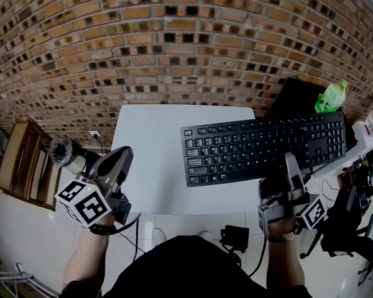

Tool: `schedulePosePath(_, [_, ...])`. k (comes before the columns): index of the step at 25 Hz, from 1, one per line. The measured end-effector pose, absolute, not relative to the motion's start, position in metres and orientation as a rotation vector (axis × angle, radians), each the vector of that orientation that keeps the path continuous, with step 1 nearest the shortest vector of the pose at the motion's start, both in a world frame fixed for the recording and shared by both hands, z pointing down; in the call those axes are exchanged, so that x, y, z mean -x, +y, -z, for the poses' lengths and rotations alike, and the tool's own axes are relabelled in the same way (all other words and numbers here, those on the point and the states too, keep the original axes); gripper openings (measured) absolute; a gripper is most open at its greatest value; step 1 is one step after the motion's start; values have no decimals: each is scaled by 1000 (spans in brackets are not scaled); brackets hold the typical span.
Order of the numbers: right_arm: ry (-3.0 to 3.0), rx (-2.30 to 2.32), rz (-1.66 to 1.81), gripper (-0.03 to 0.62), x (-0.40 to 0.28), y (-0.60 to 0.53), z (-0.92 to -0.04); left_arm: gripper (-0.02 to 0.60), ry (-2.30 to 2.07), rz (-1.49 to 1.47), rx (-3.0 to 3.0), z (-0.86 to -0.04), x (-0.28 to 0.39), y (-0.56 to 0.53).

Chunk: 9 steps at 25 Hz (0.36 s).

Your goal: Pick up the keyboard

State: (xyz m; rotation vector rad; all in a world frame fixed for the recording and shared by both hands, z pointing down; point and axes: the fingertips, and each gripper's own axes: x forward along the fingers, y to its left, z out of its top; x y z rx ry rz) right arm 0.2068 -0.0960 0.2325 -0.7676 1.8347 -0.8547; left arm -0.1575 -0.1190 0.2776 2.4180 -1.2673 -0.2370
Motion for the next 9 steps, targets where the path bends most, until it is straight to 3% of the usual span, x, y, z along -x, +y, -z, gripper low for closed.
schedulePosePath(9, [1831,761,857,64,-206,-97,-232,6,-1281,229,-2421,-278,159,-120])
